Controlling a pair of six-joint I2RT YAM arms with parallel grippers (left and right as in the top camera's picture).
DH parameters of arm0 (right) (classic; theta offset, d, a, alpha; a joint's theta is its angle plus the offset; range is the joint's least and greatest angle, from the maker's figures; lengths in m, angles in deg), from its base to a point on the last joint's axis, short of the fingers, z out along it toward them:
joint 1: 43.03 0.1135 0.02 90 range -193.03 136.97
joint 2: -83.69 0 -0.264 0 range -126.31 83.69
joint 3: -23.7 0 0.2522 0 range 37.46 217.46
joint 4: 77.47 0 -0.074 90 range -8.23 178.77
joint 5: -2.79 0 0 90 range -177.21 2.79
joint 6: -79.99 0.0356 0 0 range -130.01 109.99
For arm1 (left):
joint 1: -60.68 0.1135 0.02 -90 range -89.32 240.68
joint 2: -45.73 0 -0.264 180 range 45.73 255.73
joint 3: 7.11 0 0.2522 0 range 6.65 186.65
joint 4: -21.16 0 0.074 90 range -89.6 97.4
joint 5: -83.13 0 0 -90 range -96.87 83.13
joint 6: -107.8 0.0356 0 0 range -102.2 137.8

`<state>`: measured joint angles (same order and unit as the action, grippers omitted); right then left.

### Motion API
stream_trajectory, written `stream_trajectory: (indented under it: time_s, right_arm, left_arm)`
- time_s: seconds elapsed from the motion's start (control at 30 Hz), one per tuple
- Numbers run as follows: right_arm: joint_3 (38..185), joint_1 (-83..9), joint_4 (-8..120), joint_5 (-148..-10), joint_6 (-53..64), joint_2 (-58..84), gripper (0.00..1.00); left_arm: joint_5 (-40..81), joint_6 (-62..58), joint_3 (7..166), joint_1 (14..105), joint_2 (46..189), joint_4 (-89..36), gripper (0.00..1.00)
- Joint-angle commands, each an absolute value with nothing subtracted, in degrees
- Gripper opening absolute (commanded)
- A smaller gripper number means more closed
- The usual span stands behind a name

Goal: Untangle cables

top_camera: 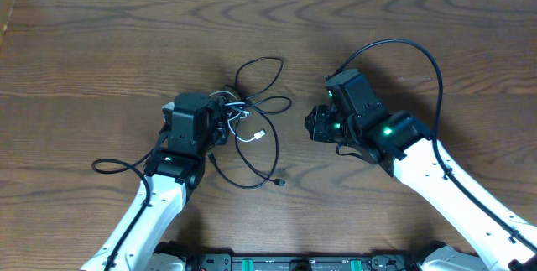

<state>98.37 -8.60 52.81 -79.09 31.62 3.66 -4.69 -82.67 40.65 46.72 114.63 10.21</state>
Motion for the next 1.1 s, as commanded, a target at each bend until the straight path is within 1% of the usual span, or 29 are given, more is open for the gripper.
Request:
stream_trajectory:
  time_s: [0.0,0.2,0.37,0.5,0.67,0.73,0.87,1.07]
  right_arm:
    - [98.5,-8.4,52.8,-79.4,31.7,3.5,0.29]
    - [98.5,-8.4,52.8,-79.4,31.7,3.5,0.32]
    - [98.5,-8.4,52.8,-79.4,32.7,3.5,0.33]
    - [98.5,-8.4,52.7,-79.3,39.3,3.5,0.33]
    - [98.5,-8.4,52.0,-79.3,47.7,3.5,0.34]
    - [98.5,-8.5,51.3,-79.3,51.1,3.5,0.35]
    - [98.5,-8.5,49.8,-78.9,57.1,3.5,0.36]
    - [98.5,-8.5,48.9,-74.5,63.9,3.5,0.40]
  left_arm:
    - [-5.9,-82.3,41.3,47.0,114.2,10.0,0.08]
    - [-5.7,-83.1,41.3,47.0,114.2,10.0,0.07]
    - [1.9,-93.9,41.3,47.0,114.2,10.0,0.08]
    - [7.8,-101.8,41.3,47.0,114.2,10.0,0.07]
    - [12.2,-101.8,41.3,47.0,114.2,11.4,0.08]
    - [13.8,-101.8,41.3,47.0,114.2,13.4,0.08]
    - [20.8,-101.8,41.3,47.0,114.2,18.8,0.08]
    - [22.3,-101.8,41.3,47.0,114.2,20.4,0.08]
